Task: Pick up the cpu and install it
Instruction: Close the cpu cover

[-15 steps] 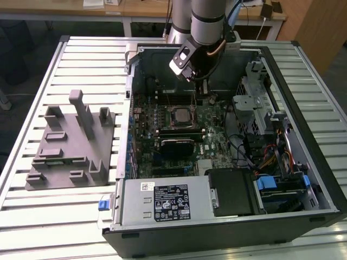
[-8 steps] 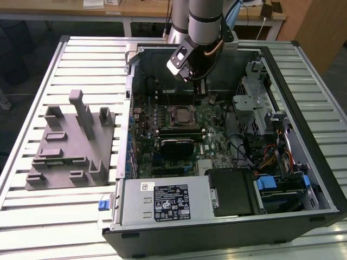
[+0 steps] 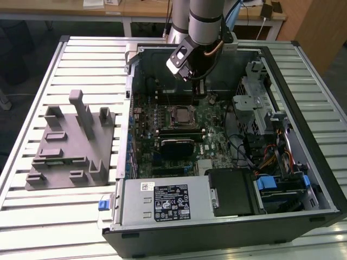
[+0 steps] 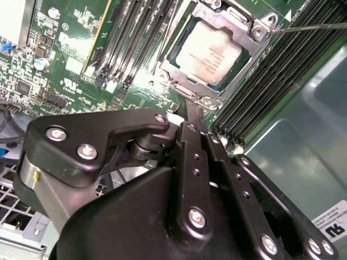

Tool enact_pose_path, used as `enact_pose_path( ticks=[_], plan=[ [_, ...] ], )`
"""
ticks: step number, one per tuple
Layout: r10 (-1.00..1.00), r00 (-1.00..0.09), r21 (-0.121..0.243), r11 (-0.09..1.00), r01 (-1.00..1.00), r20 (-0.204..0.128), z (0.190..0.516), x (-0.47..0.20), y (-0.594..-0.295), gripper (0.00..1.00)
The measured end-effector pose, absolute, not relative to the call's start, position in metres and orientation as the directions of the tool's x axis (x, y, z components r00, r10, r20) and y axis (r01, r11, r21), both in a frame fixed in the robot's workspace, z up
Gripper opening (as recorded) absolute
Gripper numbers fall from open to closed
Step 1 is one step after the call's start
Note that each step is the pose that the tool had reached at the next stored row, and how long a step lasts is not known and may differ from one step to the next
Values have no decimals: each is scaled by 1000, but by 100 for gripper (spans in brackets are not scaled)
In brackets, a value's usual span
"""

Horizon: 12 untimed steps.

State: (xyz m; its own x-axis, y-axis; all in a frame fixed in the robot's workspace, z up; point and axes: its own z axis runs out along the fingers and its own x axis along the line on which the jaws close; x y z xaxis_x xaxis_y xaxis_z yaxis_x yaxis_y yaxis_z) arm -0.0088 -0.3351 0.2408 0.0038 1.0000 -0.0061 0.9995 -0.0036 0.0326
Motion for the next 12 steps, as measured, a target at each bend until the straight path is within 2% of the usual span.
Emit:
enact_pose_path(
  ticks=[12],
  plan=[
    [1000, 4, 31, -3, 1000, -6, 239, -21, -335, 11]
  ],
)
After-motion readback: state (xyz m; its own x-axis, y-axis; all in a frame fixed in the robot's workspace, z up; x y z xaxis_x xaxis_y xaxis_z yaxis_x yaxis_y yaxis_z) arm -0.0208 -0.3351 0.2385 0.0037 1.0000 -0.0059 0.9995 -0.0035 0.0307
